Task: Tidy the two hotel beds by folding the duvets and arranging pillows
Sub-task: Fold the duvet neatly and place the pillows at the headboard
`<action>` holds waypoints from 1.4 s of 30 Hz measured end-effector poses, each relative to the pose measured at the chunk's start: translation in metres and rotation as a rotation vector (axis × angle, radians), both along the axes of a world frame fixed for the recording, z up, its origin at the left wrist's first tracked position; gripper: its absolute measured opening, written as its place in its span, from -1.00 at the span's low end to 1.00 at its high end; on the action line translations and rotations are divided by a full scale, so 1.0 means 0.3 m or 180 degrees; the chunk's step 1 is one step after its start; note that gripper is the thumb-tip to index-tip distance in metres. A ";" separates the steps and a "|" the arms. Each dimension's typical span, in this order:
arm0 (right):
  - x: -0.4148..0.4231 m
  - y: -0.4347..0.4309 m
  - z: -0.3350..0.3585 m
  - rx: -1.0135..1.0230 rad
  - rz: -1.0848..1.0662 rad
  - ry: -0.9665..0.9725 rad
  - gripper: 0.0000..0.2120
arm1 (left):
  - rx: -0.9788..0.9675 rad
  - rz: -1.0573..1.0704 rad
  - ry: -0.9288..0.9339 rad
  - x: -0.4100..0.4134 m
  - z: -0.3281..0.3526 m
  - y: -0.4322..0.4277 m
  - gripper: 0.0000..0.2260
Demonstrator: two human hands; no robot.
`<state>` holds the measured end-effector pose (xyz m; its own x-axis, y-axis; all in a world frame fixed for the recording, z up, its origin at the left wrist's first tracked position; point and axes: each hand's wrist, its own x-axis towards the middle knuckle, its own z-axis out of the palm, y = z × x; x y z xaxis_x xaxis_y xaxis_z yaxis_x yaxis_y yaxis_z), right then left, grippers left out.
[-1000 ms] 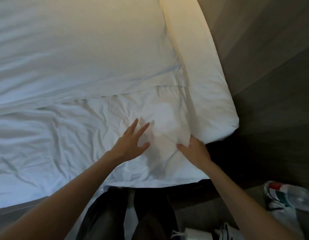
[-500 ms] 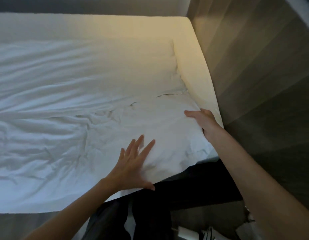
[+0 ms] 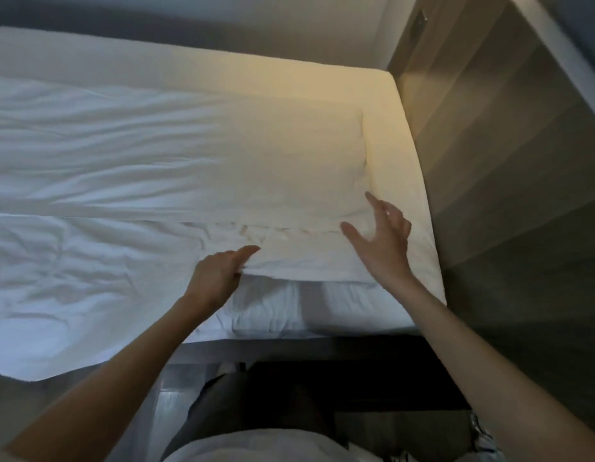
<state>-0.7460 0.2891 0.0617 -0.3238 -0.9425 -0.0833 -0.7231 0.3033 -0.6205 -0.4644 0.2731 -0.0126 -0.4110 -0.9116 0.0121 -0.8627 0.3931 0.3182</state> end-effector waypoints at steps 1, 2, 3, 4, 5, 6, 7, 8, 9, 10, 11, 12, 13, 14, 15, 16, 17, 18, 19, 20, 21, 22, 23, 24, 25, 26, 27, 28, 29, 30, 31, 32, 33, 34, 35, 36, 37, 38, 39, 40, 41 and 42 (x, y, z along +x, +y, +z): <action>0.069 0.020 0.007 -0.0030 0.0584 0.0351 -0.27 | -0.0020 -0.0053 0.0038 -0.006 0.023 -0.022 -0.45; 0.139 0.032 0.005 0.0069 0.1144 0.0596 -0.20 | -0.0054 -0.0103 0.0131 -0.016 0.046 -0.043 -0.49; 0.203 0.038 -0.010 0.0191 0.1581 0.0787 -0.15 | -0.0071 -0.0122 0.0244 -0.026 0.070 -0.063 -0.54; 0.256 0.041 -0.032 0.0228 0.1828 0.0972 -0.12 | -0.0073 -0.0094 0.0343 -0.033 0.095 -0.085 -0.59; 0.297 0.039 -0.059 0.0150 0.1893 0.1126 -0.12 | -0.0062 -0.0027 0.0393 -0.038 0.120 -0.111 -0.63; 0.327 0.030 -0.085 0.0020 0.1812 0.1216 -0.16 | -0.0068 0.0058 0.0420 -0.039 0.144 -0.136 -0.65; 0.347 0.015 -0.101 -0.0137 0.1634 0.1245 -0.24 | -0.0115 0.0142 0.0451 -0.037 0.167 -0.160 -0.67; 0.363 -0.005 -0.103 -0.0303 0.1405 0.1227 -0.35 | -0.0191 0.0208 0.0488 -0.031 0.186 -0.182 -0.68; 0.375 -0.028 -0.092 -0.0453 0.1210 0.1214 -0.45 | -0.0262 0.0253 0.0501 -0.024 0.204 -0.198 -0.69; 0.382 -0.052 -0.077 -0.0573 0.1095 0.1268 -0.51 | -0.0313 0.0263 0.0473 -0.014 0.218 -0.210 -0.71; 0.384 -0.082 -0.061 -0.0658 0.1060 0.1376 -0.55 | -0.0380 0.0230 0.0439 -0.001 0.225 -0.221 -0.73; 0.384 -0.114 -0.040 -0.0683 0.1092 0.1494 -0.58 | -0.0450 0.0172 0.0431 0.014 0.226 -0.230 -0.76; 0.385 -0.145 -0.018 -0.0656 0.1157 0.1583 -0.61 | -0.0512 0.0103 0.0449 0.032 0.222 -0.237 -0.78; 0.388 -0.174 0.003 -0.0594 0.1223 0.1645 -0.62 | -0.0575 0.0051 0.0490 0.054 0.213 -0.243 -0.79; 0.394 -0.200 0.020 -0.0513 0.1271 0.1677 -0.62 | -0.0647 0.0036 0.0539 0.078 0.197 -0.249 -0.80; 0.400 -0.221 0.033 -0.0423 0.1279 0.1691 -0.61 | -0.0687 0.0065 0.0579 0.104 0.177 -0.253 -0.80; 0.403 -0.236 0.043 -0.0351 0.1246 0.1703 -0.61 | -0.0685 0.0119 0.0611 0.131 0.155 -0.249 -0.81; 0.402 -0.247 0.050 -0.0289 0.1188 0.1712 -0.61 | -0.0658 0.0178 0.0636 0.160 0.128 -0.239 -0.79; 0.398 -0.257 0.055 -0.0265 0.1113 0.1723 -0.61 | -0.0608 0.0223 0.0648 0.189 0.100 -0.224 -0.76; 0.391 -0.264 0.058 -0.0251 0.1025 0.1738 -0.61 | -0.0543 0.0269 0.0652 0.220 0.073 -0.207 -0.71; 0.381 -0.273 0.061 -0.0238 0.0936 0.1760 -0.61 | -0.0468 0.0346 0.0647 0.253 0.048 -0.191 -0.66; 0.371 -0.281 0.061 -0.0216 0.0852 0.1791 -0.61 | -0.0410 0.0455 0.0636 0.288 0.025 -0.181 -0.61; 0.366 -0.288 0.061 -0.0189 0.0781 0.1834 -0.60 | -0.0383 0.0579 0.0615 0.322 0.010 -0.176 -0.58; 0.362 -0.295 0.060 -0.0143 0.0737 0.1883 -0.59 | -0.0395 0.0696 0.0589 0.353 0.000 -0.177 -0.57; 0.360 -0.302 0.055 -0.0109 0.0714 0.1924 -0.59 | -0.0432 0.0782 0.0563 0.378 -0.004 -0.182 -0.57; 0.357 -0.313 0.050 -0.0088 0.0691 0.1957 -0.60 | -0.0476 0.0828 0.0545 0.396 -0.003 -0.195 -0.59; 0.355 -0.327 0.047 -0.0083 0.0666 0.1986 -0.60 | -0.0514 0.0848 0.0529 0.407 0.004 -0.214 -0.60; 0.353 -0.343 0.043 -0.0068 0.0646 0.2019 -0.61 | -0.0521 0.0881 0.0507 0.410 0.015 -0.239 -0.61; 0.351 -0.361 0.038 -0.0052 0.0630 0.2053 -0.61 | -0.0508 0.0949 0.0487 0.408 0.029 -0.270 -0.61; 0.348 -0.379 0.035 -0.0031 0.0623 0.2097 -0.61 | -0.0500 0.1042 0.0475 0.402 0.042 -0.310 -0.60; 0.342 -0.401 0.031 -0.0008 0.0626 0.2150 -0.60 | -0.0517 0.1132 0.0479 0.392 0.054 -0.356 -0.59; 0.333 -0.429 0.028 0.0025 0.0630 0.2206 -0.59 | -0.0536 0.1196 0.0496 0.377 0.066 -0.408 -0.58; 0.323 -0.459 0.024 0.0073 0.0619 0.2252 -0.59 | -0.0549 0.1249 0.0527 0.358 0.081 -0.461 -0.58; 0.312 -0.492 0.021 0.0142 0.0602 0.2300 -0.59 | -0.0562 0.1285 0.0556 0.334 0.095 -0.515 -0.58; 0.299 -0.527 0.019 0.0242 0.0563 0.2329 -0.59 | -0.0554 0.1301 0.0586 0.307 0.110 -0.569 -0.59; 0.280 -0.558 0.014 0.0367 0.0508 0.2358 -0.60 | -0.0553 0.1307 0.0603 0.279 0.121 -0.620 -0.60; 0.251 -0.611 0.006 0.0468 0.0455 0.2405 -0.60 | -0.0581 0.1302 0.0603 0.240 0.128 -0.694 -0.60; 0.231 -0.643 -0.001 0.0573 0.0408 0.2449 -0.59 | -0.0589 0.1298 0.0602 0.209 0.136 -0.747 -0.59; 0.216 -0.666 -0.008 0.0666 0.0367 0.2487 -0.58 | -0.0584 0.1296 0.0578 0.184 0.140 -0.789 -0.59; 0.191 -0.708 -0.024 0.0718 0.0344 0.2519 -0.58 | -0.0552 0.1282 0.0546 0.154 0.133 -0.850 -0.59; 0.168 -0.757 -0.046 0.0752 0.0336 0.2549 -0.58 | -0.0469 0.1269 0.0491 0.126 0.114 -0.913 -0.58; 0.151 -0.807 -0.071 0.0796 0.0348 0.2565 -0.59 | -0.0355 0.1272 0.0408 0.105 0.092 -0.973 -0.59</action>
